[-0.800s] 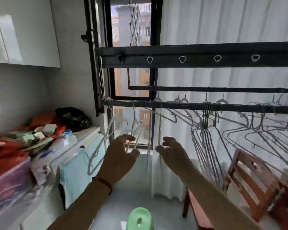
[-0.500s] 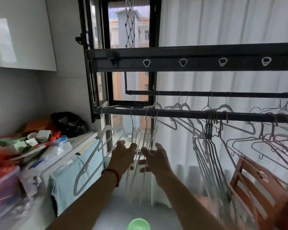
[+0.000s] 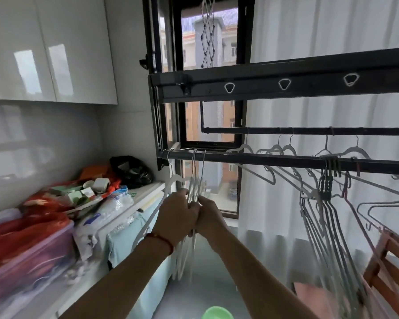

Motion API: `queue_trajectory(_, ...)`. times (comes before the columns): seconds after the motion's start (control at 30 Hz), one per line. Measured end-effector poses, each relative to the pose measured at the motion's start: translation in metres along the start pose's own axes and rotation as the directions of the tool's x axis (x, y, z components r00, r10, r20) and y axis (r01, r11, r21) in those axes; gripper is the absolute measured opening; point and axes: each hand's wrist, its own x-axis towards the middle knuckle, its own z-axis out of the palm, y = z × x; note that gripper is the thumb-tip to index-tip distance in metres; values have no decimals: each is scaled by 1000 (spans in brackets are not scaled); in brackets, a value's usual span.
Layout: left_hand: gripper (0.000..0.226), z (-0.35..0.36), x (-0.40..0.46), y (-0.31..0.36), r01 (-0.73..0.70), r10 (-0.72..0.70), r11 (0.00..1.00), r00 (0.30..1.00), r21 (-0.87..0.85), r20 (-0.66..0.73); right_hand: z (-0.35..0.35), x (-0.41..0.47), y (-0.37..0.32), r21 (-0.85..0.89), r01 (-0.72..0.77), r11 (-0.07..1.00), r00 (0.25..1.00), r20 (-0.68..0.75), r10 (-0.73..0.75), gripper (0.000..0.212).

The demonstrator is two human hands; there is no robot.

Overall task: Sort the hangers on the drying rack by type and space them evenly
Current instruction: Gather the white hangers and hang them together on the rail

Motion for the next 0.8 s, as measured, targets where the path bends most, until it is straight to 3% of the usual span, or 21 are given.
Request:
queue_trajectory(0.07,35,-7,0,-4,-56,60,995,997,81,-46,10,7,0,104,-26,994,999,23,23,39)
queue_trajectory(0.13,36,-14,3,-10,-115,126,985,988,128,-86,20,9,1,85,-20,996,999,26,18,36)
queue_trajectory(0.27,39,-30,4,-24,-246,266,955,957,164,-116,29,10,6,-225,119,967,993,46,-111,23)
queue_trajectory(0.47,25,-34,2,-30,-439,441,897,896,48,-51,29,7,10,-349,243,905,969,133,-209,26)
queue_trajectory(0.57,23,-20,4,-15,-491,489,871,869,-22,-78,14,2,13,-402,264,877,962,42,-270,28)
queue_trajectory(0.63,23,-6,8,0,-454,449,887,890,-82,-75,-5,2,10,-520,282,806,939,-24,-344,29)
queue_trajectory(0.7,24,14,14,15,-405,409,905,913,-127,1,-28,3,4,-603,268,752,902,-117,-415,27)
queue_trajectory(0.8,25,48,32,35,-313,349,929,919,-200,183,-77,14,-1,-605,211,768,839,-291,-460,14)
